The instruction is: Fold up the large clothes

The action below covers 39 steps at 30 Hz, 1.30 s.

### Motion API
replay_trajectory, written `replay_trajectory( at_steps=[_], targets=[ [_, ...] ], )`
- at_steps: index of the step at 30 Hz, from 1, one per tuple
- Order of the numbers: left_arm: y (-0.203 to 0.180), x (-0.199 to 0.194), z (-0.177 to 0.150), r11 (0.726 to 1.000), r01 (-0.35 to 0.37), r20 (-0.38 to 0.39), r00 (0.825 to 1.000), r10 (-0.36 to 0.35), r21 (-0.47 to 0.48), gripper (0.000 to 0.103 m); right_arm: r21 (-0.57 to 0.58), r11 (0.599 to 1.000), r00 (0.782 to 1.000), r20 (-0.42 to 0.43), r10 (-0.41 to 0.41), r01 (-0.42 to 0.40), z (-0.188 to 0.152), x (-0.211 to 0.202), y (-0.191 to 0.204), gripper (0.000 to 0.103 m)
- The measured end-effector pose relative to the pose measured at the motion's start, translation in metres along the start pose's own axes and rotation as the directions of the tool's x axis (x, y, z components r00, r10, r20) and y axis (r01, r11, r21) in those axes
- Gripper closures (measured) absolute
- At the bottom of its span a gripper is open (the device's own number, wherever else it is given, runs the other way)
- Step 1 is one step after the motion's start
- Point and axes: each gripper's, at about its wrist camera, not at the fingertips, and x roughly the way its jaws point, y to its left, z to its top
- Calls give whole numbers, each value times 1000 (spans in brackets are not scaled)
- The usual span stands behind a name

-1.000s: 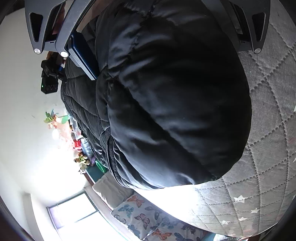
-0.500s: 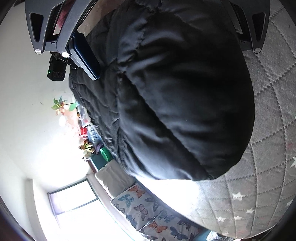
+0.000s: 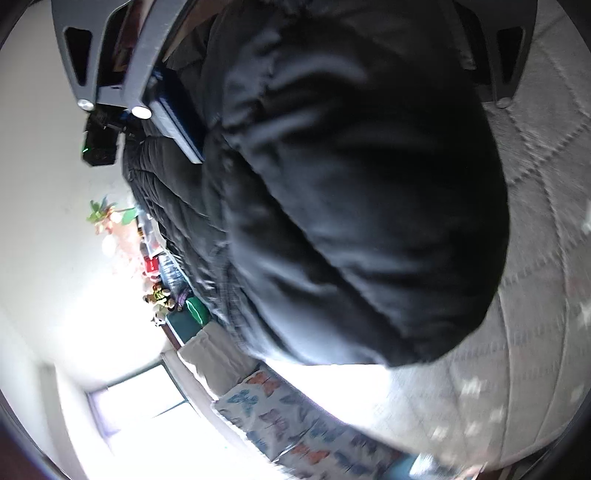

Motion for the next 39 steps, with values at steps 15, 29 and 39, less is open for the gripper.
replay_trajectory(
  at_steps=[15,29,39],
  targets=[
    [18,20,9,997,56,-69,996,-59,-49,0,44,999,1000,-13,26,-26,-3,2,-11,8],
    [-68,-15,-1,973,-108,93,992,91,201,42,-83,985,982,125,-140,151,-17,-43,48,49],
    [-196,19,2,951,-31,56,998,14,306,44,-78,969,957,197,-214,233,-27,-95,55,52]
  ],
)
